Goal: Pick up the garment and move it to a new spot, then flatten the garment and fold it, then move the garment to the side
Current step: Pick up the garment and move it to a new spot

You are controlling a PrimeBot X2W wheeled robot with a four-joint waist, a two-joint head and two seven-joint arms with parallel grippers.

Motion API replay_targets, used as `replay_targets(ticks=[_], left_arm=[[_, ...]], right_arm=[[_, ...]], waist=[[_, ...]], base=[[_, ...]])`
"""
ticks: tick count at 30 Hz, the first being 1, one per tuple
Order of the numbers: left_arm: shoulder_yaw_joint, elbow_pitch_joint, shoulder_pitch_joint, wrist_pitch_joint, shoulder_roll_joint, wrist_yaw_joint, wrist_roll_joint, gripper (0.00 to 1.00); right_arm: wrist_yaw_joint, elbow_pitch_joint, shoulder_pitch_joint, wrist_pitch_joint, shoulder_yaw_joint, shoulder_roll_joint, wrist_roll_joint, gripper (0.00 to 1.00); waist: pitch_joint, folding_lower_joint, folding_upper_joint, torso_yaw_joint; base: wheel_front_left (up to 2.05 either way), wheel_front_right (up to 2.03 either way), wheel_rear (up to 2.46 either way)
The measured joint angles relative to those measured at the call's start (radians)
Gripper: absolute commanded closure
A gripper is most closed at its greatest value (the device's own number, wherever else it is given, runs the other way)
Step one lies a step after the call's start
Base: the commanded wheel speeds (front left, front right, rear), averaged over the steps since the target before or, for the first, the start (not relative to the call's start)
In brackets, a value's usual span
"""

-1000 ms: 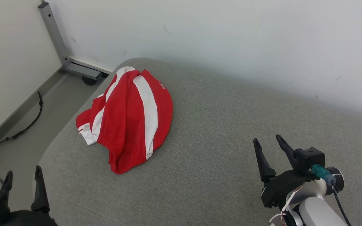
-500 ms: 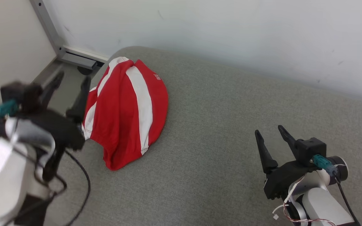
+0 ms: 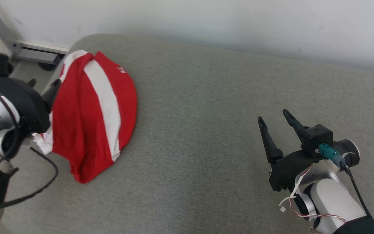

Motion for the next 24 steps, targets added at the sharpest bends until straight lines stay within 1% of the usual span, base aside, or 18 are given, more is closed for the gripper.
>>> replay_targets(ticks=[4,9,12,19,20,21,22,23,24], left_arm=[[-0.021,0.047,-0.04,0.049,0.034,0.0,-0.048,0.0],[-0.053,0.105,-0.059,0.097,0.041,0.0,-0.088,0.0],[-0.08,0.142,-0.075,0.12,0.056,0.0,-0.109,0.0],[-0.149,0.198,-0.084,0.164,0.051,0.0,-0.13,0.0],[-0.16,0.203,-0.091,0.164,0.052,0.0,-0.13,0.37],[-0.174,0.205,-0.097,0.167,0.054,0.0,-0.129,0.58],[-0.191,0.206,-0.103,0.168,0.056,0.0,-0.128,0.94],[-0.205,0.208,-0.109,0.168,0.058,0.0,-0.128,1.0],[-0.21,0.212,-0.112,0.168,0.059,0.0,-0.129,1.0]], right_arm=[[-0.001,-0.023,-0.013,0.016,-0.003,-0.011,-0.009,0.0],[-0.002,-0.042,-0.018,0.026,-0.011,-0.023,-0.018,0.0],[-0.009,-0.049,-0.037,0.035,-0.01,-0.023,-0.032,0.0],[-0.009,-0.06,-0.06,0.053,-0.009,-0.024,-0.045,0.0],[-0.009,-0.06,-0.062,0.053,-0.009,-0.025,-0.05,0.0],[-0.01,-0.06,-0.066,0.056,-0.009,-0.025,-0.05,0.0],[-0.01,-0.06,-0.071,0.058,-0.009,-0.026,-0.05,0.0],[-0.01,-0.061,-0.075,0.06,-0.01,-0.027,-0.05,0.0],[-0.01,-0.062,-0.076,0.061,-0.009,-0.027,-0.051,0.0]], waist=[[0.034,0.0,0.0,-0.042],[0.083,0.0001,0.0,-0.082],[0.11,0.0001,0.0001,-0.101],[0.16,0.0001,0.0001,-0.13],[0.165,0.0002,0.0001,-0.133],[0.169,0.0001,0.0001,-0.135],[0.172,0.0,0.0001,-0.136],[0.175,0.0001,0.0001,-0.137],[0.177,0.0,0.0001,-0.138]], base=[[0.0,0.0,0.0],[0.0,0.0,0.0],[0.0,0.0,0.0],[0.0,0.0,0.0],[0.0,0.0,0.0],[0.0,0.0,0.0],[0.0,0.0,0.0],[0.0,0.0,0.0],[0.0,0.0,0.0]])
